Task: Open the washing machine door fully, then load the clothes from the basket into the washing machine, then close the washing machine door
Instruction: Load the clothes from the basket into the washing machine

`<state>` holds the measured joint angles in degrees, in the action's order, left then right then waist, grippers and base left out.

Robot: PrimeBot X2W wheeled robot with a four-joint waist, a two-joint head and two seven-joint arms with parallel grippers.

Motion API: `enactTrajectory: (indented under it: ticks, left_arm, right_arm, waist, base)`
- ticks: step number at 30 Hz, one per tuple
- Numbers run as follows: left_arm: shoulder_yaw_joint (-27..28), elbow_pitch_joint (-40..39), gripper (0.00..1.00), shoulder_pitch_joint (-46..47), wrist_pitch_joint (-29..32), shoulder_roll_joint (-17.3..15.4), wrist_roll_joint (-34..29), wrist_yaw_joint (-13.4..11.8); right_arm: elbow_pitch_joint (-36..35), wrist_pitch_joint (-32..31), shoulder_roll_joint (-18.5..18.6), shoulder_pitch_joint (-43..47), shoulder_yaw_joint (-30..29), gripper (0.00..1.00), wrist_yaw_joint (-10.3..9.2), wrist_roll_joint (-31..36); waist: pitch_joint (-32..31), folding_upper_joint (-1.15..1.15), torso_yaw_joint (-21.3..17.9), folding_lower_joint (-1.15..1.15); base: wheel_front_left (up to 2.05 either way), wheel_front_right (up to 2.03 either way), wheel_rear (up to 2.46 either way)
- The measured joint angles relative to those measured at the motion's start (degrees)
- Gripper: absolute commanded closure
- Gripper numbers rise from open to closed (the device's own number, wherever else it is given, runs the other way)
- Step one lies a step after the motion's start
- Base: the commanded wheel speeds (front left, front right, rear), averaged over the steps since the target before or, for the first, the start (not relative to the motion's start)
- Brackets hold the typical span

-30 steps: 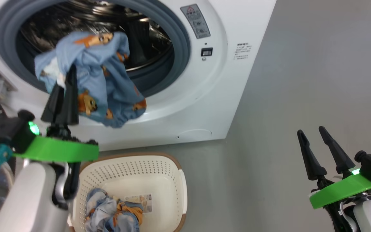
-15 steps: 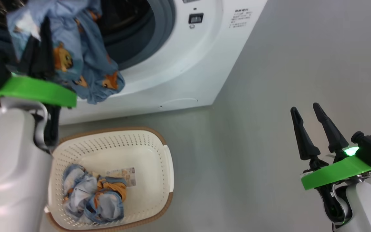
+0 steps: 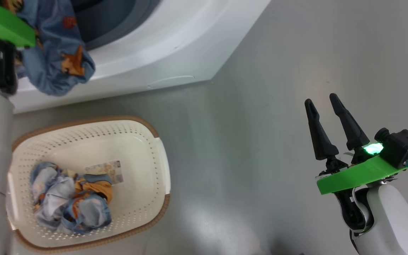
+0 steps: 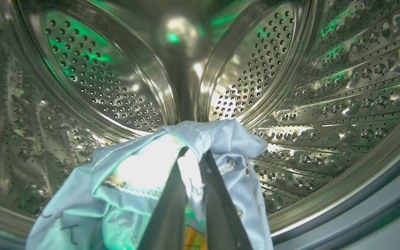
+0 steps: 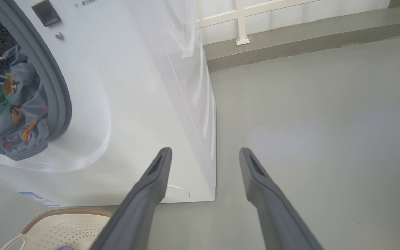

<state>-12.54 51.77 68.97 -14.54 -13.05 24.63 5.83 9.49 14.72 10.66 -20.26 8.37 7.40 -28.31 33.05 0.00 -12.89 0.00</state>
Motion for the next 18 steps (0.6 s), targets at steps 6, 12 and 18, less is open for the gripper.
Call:
enactTrajectory:
  ticks: [6,12,18]
  left_arm:
    - [-0.26,3.77,1.0,4.86,0.0,-0.69,-1.53,0.04]
    - [-0.16,1.96,1.0,10.4,0.01,-1.37,-4.44,-0.36]
    - [5.17,-12.29,1.0,11.9,-0.19,-1.11,-7.9,-1.64]
  right_arm:
    - [-0.1,0.0,-0.53,-0.25,0.2,0.0,0.0,0.02]
    - [-0.56,0.0,-1.48,-1.09,0.32,0.0,0.0,0.1]
    - [-0.87,0.0,-1.9,-1.84,0.29,0.0,0.0,0.55]
  waist:
    - [2.59,0.0,-2.18,0.0]
    - [5.62,0.0,-4.71,0.0]
    - [7.96,0.0,-5.74,0.0]
  base:
    - [0.0,0.0,0.0]
    - [0.0,0.0,0.0]
    - [0.0,0.0,0.0]
